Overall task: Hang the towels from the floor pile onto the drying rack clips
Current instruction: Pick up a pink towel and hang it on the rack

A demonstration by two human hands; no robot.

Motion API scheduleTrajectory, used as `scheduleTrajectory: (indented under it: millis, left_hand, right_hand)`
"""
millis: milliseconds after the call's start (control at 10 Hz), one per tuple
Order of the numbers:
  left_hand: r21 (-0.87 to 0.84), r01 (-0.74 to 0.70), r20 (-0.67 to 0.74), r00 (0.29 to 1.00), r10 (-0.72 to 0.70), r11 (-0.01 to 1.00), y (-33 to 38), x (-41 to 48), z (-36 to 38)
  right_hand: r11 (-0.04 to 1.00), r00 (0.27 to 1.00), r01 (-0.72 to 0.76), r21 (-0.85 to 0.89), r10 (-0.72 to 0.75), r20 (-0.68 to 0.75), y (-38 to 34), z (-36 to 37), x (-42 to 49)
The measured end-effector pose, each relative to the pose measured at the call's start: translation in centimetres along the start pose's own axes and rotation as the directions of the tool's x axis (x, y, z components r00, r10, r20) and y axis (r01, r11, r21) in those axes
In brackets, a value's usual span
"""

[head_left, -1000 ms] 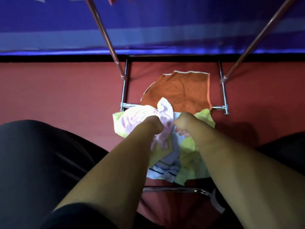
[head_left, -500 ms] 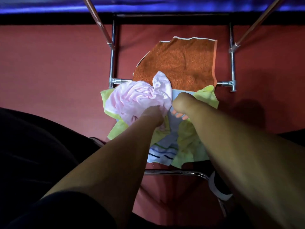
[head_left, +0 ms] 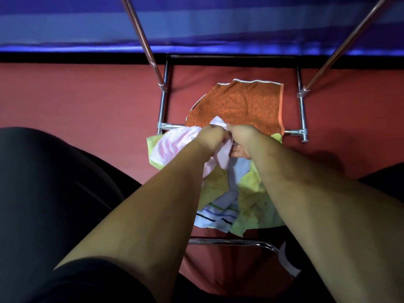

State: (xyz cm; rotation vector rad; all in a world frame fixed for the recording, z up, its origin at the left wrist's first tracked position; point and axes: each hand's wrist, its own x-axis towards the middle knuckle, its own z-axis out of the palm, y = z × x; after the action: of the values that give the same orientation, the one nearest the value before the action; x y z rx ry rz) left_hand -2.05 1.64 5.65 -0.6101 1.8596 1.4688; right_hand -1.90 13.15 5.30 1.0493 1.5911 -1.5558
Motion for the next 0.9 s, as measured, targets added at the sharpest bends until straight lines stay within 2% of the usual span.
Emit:
scheduleTrajectory:
  millis: [100,200,300,400,500,600,700,800,900]
  left_hand:
    - [-0.014,-0.068,0.055,0.996,0.069,0.998,1.3,-2.2,-0.3]
    - [0.057,-0.099,0.054,0.994,0.096,0.993,3.4,-5.9,-0.7]
    - [0.199,-0.214,0.116,0.974,0.194,0.956,5.6,-10.1,-0.8]
    - [0.409,-0.359,0.203,0.932,0.3,0.839,7.6,-14.2,-1.3]
    - [0.644,-0.407,0.192,0.905,0.379,0.648,9.3,-17.7,-2.3]
    - [0.788,-0.378,0.179,0.896,0.406,0.487,10.8,-20.6,-3.1]
    - [0.773,-0.398,0.168,0.88,0.445,0.495,11.6,-22.5,-3.4]
    - [0.711,-0.438,0.139,0.855,0.5,0.55,11.9,-23.3,-3.9]
    - [0.575,-0.492,0.099,0.834,0.542,0.653,12.2,-23.5,-4.4]
  right_hand:
    - [0.998,0.998,0.055,-0.019,-0.054,0.041,-1.7,-0.3,-3.2]
    - [0.982,0.983,0.183,-0.039,-0.183,-0.001,-2.6,-1.7,-6.7]
    - [0.96,0.96,0.276,-0.047,-0.277,-0.023,-3.4,-3.2,-10.2]
    - [0.941,0.944,0.321,-0.108,-0.326,-0.037,-4.1,-4.0,-14.0]
    - [0.915,0.92,0.383,-0.127,-0.391,-0.041,-4.3,-4.8,-16.2]
    - [0.907,0.906,0.421,-0.001,-0.42,-0.057,-4.1,-5.0,-19.2]
    - [0.896,0.915,0.402,0.188,-0.399,-0.051,-4.3,-4.9,-21.7]
    - [0.889,0.918,0.388,0.242,-0.397,-0.012,-4.8,-5.2,-23.6]
    - [0.871,0.907,0.399,0.287,-0.42,0.014,-5.5,-5.3,-25.1]
